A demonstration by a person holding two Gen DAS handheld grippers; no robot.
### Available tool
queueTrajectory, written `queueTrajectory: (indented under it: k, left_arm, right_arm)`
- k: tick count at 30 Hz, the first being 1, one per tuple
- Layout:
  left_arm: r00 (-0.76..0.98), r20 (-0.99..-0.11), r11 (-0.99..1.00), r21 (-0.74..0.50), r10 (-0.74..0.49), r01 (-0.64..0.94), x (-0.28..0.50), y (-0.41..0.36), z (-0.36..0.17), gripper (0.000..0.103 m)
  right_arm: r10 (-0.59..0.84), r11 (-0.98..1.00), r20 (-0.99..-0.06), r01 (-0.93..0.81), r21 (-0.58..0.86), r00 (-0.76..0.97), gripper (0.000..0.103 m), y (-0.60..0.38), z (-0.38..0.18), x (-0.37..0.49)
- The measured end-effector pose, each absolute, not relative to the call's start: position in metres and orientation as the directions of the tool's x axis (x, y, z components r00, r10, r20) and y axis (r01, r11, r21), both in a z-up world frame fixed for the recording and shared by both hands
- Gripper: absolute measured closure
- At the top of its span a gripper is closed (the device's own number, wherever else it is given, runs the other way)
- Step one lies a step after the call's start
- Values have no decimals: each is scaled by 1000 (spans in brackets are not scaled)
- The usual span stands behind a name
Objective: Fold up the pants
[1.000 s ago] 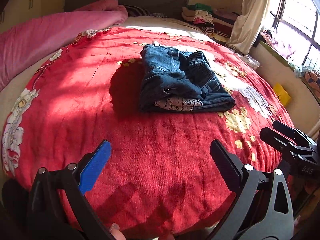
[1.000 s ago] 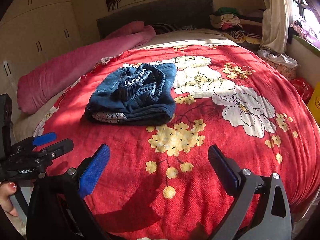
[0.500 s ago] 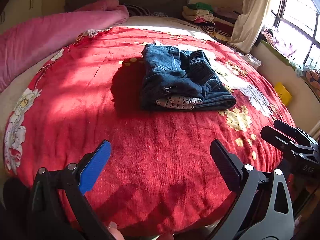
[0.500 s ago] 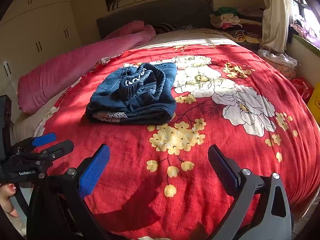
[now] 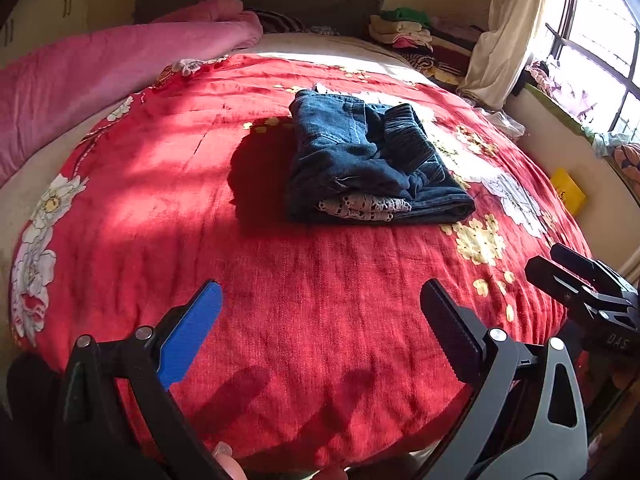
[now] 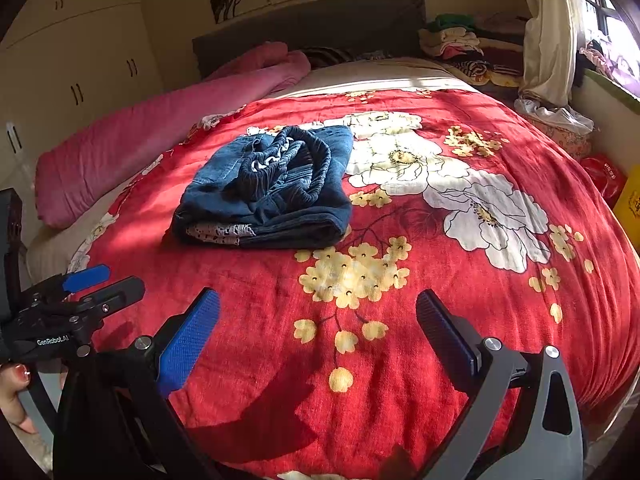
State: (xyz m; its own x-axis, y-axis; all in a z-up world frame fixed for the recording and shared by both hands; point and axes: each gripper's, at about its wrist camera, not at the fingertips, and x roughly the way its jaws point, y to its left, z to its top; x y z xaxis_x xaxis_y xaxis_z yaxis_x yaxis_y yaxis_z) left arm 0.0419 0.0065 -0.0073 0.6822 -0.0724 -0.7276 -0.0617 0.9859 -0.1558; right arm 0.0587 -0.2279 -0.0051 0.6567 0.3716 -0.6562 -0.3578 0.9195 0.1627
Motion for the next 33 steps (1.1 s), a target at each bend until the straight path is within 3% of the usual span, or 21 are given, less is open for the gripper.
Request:
queueTrajectory:
  k: [33]
  left_arm:
    - [679,-733,986,-142,-42,-92,41,10,-7,10]
  right_arm:
    - [371,920,-659,-356,165,654,5,-230,-7,58]
